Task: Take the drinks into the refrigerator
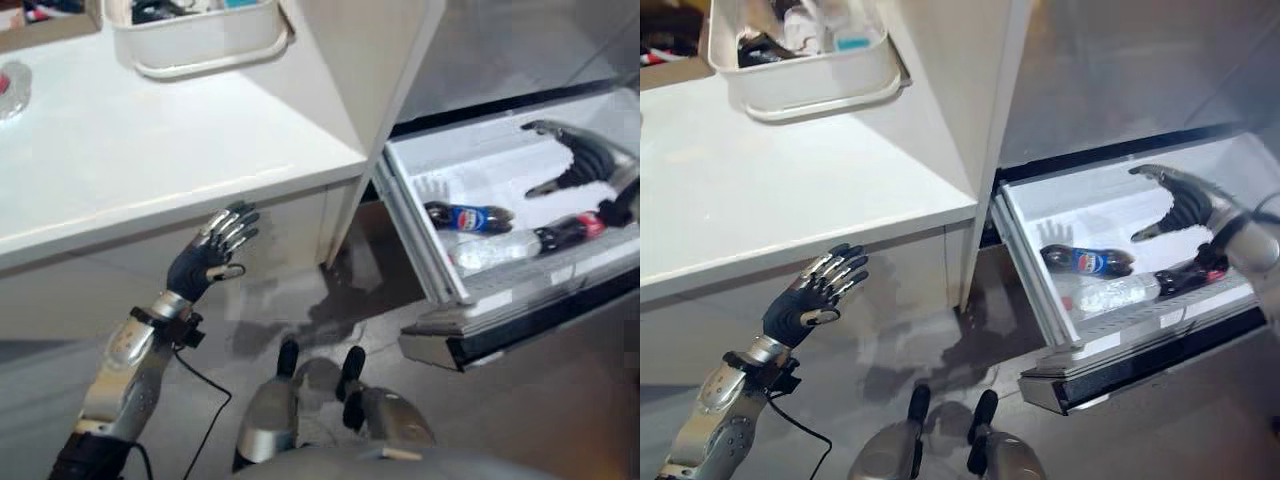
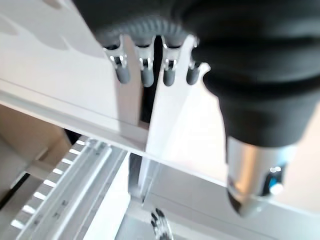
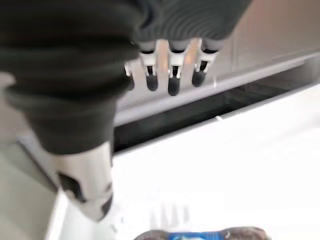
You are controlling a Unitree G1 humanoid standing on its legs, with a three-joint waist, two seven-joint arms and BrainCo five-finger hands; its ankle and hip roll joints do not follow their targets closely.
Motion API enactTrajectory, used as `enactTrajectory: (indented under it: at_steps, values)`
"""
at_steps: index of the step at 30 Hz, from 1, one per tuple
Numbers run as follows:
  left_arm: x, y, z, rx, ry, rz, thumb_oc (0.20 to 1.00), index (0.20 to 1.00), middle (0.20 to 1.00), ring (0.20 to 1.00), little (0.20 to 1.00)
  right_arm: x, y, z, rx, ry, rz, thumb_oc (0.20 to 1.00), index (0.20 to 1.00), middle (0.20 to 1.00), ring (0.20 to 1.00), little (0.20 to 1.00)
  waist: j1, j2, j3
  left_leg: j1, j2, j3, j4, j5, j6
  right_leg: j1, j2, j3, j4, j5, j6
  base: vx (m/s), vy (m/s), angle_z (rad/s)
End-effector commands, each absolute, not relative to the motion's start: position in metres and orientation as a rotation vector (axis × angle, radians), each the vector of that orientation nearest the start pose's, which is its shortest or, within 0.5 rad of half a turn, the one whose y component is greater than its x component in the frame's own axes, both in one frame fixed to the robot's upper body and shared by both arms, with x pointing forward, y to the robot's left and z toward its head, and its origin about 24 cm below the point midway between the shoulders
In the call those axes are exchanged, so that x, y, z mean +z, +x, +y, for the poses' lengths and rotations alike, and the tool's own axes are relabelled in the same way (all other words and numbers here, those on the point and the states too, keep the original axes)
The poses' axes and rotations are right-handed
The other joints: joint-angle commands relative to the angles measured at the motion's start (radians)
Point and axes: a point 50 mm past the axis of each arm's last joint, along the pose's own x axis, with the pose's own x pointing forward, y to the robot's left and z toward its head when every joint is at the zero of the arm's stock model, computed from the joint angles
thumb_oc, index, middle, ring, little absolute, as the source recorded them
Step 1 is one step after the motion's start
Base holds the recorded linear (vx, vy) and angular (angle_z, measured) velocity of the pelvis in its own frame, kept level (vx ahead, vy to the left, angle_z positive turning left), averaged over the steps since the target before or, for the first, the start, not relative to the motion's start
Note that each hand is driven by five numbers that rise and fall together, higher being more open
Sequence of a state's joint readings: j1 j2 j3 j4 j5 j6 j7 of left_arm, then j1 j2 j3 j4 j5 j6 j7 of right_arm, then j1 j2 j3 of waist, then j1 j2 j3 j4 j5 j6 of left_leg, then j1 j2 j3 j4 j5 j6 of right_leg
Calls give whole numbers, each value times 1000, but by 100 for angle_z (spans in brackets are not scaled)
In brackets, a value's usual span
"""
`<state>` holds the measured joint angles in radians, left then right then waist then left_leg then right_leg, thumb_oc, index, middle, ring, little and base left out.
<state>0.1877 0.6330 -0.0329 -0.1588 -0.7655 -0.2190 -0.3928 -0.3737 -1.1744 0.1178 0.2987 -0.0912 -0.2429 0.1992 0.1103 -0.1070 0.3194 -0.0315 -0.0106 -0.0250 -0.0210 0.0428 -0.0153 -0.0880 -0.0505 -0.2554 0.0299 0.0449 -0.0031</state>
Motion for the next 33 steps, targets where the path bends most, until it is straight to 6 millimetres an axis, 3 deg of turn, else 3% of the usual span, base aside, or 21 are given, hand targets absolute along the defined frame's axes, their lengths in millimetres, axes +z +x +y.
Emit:
enactTrajectory:
  at_steps: [1, 3, 7, 13, 15, 16, 17, 21, 24, 26, 29, 30, 31, 32, 33]
  values:
    - [100, 201, 235, -411, -93, -236, 1000, 1000, 1000, 1000, 1000, 204, 277, -313, 95, -1220, -254, 1000, 1000, 1000, 1000, 1000, -23, -19, -91, 39, 12, 5, -7, -78, 10, 21, -60, 13, 67, -10, 111, 103, 47, -13]
    - [101, 200, 236, -398, -86, -242, 1000, 1000, 1000, 1000, 1000, 200, 265, -313, 79, -1209, -270, 1000, 1000, 1000, 1000, 1000, -30, -19, -99, 50, 12, 9, -11, -82, 12, 23, -58, 19, 69, -14, 112, 100, 50, -16]
    - [99, 190, 245, -303, -63, -264, 1000, 1000, 1000, 1000, 1000, 166, 226, -316, 5, -1145, -256, 1000, 1000, 1000, 1000, 1000, -64, -16, -139, 101, 15, 32, -34, -98, 21, 44, -53, 48, 67, -22, 116, 111, 39, -18]
    - [98, 183, 250, -213, -36, -292, 1000, 1000, 1000, 1000, 1000, 137, 196, -318, -93, -1075, -216, 1000, 1000, 1000, 1000, 1000, -87, -9, -167, 136, 16, 55, -55, -107, 23, 58, -43, 75, 56, -22, 123, 73, 31, -20]
    - [95, 177, 253, -165, -37, -300, 1000, 1000, 1000, 1000, 1000, 112, 180, -319, -159, -911, -182, 1000, 1000, 1000, 1000, 1000, -105, -1, -173, 146, 15, 65, -57, -111, 25, 62, -38, 87, 53, -23, 124, 22, 33, -12]
    - [94, 177, 253, -165, -35, -298, 1000, 1000, 1000, 1000, 1000, 112, 179, -319, -158, -908, -181, 1000, 1000, 1000, 1000, 1000, -102, -2, -174, 147, 15, 66, -57, -112, 25, 63, -38, 88, 52, -23, 124, 29, 16, -3]
    - [91, 174, 255, -138, -33, -287, 1000, 1000, 1000, 1000, 1000, 99, 170, -318, -166, -863, -134, 1000, 1000, 1000, 1000, 1000, -113, 1, -181, 154, 15, 73, -60, -115, 26, 68, -34, 95, 47, -23, 124, 25, 7, -9]
    - [84, 172, 256, -94, -42, -268, 1000, 1000, 1000, 1000, 1000, 76, 165, -317, -227, -698, -96, 1000, 1000, 1000, 1000, 1000, -124, 7, -187, 164, 18, 86, -63, -118, 25, 70, -30, 107, 42, -20, 124, 23, 15, -18]
    - [80, 170, 256, -72, -39, -265, 1000, 1000, 1000, 1000, 1000, 43, 155, -317, -290, -546, 3, 1000, 1000, 1000, 1000, 1000, -138, 19, -188, 174, 16, 104, -64, -121, 27, 70, -28, 125, 40, -13, 127, 1, 25, -17]
    - [79, 170, 255, -69, -40, -263, 1000, 1000, 1000, 1000, 1000, 38, 153, -315, -299, -535, 18, 1000, 1000, 1000, 1000, 1000, -140, 23, -188, 177, 15, 110, -65, -122, 27, 70, -28, 130, 38, -11, 127, -9, 21, -11]
    - [76, 171, 251, -69, -52, -259, 1000, 1000, 1000, 1000, 1000, 9, 148, -309, -344, -411, 102, 1000, 1000, 1000, 1000, 1000, -146, 34, -188, 180, 14, 123, -66, -120, 27, 70, -26, 139, 30, -5, 128, -21, 24, -12]
    - [74, 173, 249, -68, -56, -257, 1000, 1000, 1000, 1000, 1000, -7, 147, -303, -341, -345, 154, 843, 843, 843, 843, 843, -147, 37, -186, 178, 13, 128, -66, -119, 26, 71, -26, 142, 24, 0, 129, -32, 11, -12]
    - [74, 173, 249, -67, -55, -258, 1000, 1000, 1000, 1000, 1000, -7, 148, -303, -340, -344, 153, 416, 416, 416, 416, 416, -147, 36, -186, 178, 13, 128, -66, -118, 26, 71, -26, 142, 24, 1, 129, -44, 10, -10]
    - [75, 175, 247, -74, -54, -267, 1000, 1000, 1000, 1000, 1000, -23, 148, -297, -308, -331, 230, 235, 235, 235, 235, 235, -145, 40, -185, 176, 11, 132, -66, -117, 25, 70, -27, 145, 17, 8, 130, -37, 2, -8]
    - [75, 176, 246, -71, -59, -270, 1000, 1000, 1000, 1000, 1000, -31, 148, -293, -279, -324, 264, 200, 200, 200, 200, 200, -144, 40, -184, 174, 11, 135, -66, -116, 24, 70, -28, 147, 12, 12, 132, -37, 2, -9]
